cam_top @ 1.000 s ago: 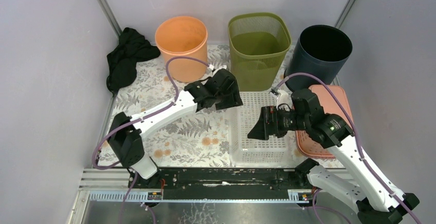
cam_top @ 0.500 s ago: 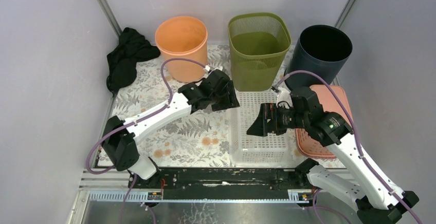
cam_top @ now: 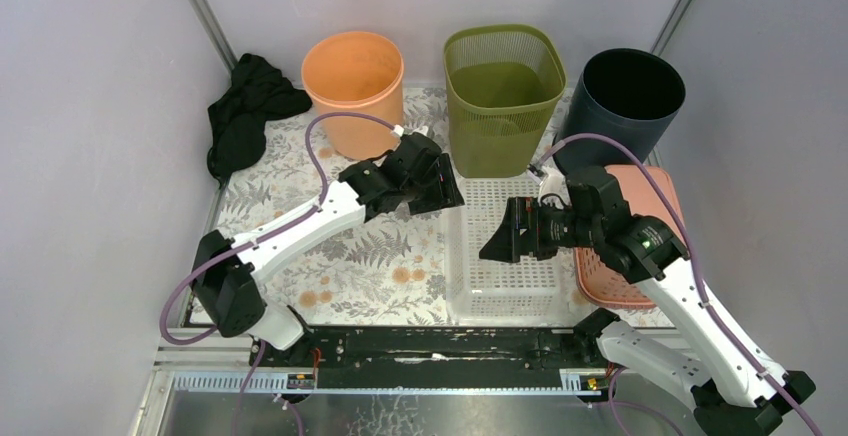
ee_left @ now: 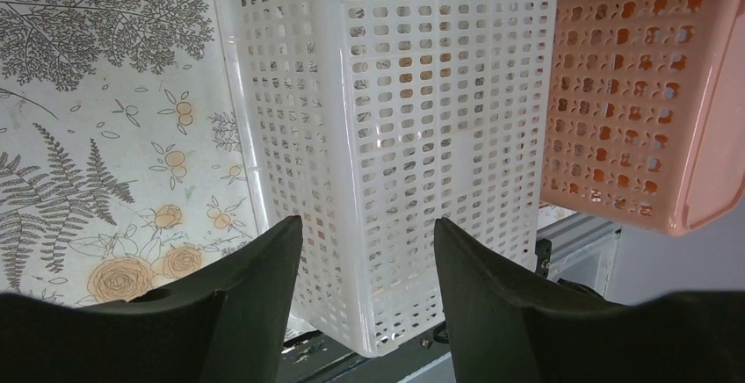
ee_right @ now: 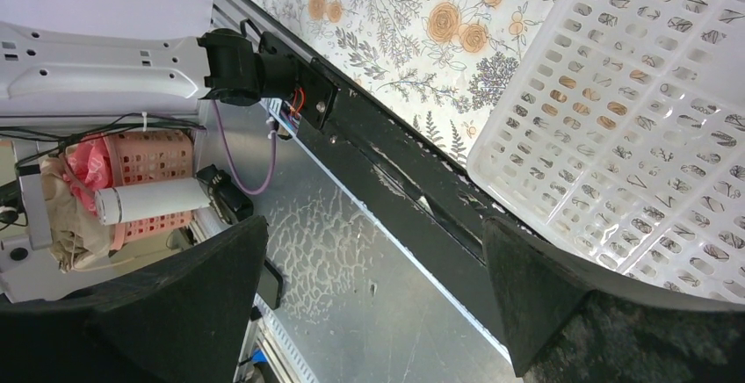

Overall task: Turn the large container upside down
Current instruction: Move the container to the corner of the board.

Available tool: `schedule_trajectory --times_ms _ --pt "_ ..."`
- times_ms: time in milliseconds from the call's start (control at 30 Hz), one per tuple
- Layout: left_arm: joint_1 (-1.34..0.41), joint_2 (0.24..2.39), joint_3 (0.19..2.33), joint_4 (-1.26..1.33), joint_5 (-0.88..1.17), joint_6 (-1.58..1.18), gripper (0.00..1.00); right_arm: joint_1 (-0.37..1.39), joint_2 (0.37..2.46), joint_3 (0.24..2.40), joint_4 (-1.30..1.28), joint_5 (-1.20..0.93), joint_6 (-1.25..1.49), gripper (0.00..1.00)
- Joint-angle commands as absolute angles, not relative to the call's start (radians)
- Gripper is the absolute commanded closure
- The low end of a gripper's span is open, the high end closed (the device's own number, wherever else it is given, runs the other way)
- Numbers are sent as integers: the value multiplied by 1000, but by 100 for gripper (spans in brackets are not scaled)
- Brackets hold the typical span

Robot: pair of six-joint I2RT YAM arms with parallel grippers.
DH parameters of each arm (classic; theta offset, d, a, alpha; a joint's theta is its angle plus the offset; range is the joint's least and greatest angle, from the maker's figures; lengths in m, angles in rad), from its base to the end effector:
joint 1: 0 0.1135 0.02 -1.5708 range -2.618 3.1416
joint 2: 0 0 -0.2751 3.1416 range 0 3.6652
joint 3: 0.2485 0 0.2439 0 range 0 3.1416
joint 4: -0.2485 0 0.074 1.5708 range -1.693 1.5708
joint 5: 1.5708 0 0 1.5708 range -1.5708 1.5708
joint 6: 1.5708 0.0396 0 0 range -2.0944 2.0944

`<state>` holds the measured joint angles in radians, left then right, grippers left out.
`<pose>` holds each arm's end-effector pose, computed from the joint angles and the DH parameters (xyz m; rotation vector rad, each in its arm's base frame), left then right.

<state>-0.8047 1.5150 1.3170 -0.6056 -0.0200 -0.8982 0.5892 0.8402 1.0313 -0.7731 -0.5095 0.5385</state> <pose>0.2274 -0.2352 0.3187 -0.1279 2.5168 -0.7485 0.1122 0.0982 0.3625 -0.3804 2.2872 1.1669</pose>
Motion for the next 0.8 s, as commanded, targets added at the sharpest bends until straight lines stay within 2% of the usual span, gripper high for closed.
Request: schedule_trajectory --times_ms 0,500,633,767 --pt "-801 1477 1307 -565 -8 -896 36 595 832 1082 -760 -491 536 1" --pt "-795 1484 1401 -640 0 -895 36 596 936 1302 -739 -467 586 1" --pt "-795 1470 1393 -638 -4 -911 35 596 976 1360 -626 -453 738 1" --pt "-795 1467 1391 -634 3 -920 35 595 991 1304 -414 -539 954 1"
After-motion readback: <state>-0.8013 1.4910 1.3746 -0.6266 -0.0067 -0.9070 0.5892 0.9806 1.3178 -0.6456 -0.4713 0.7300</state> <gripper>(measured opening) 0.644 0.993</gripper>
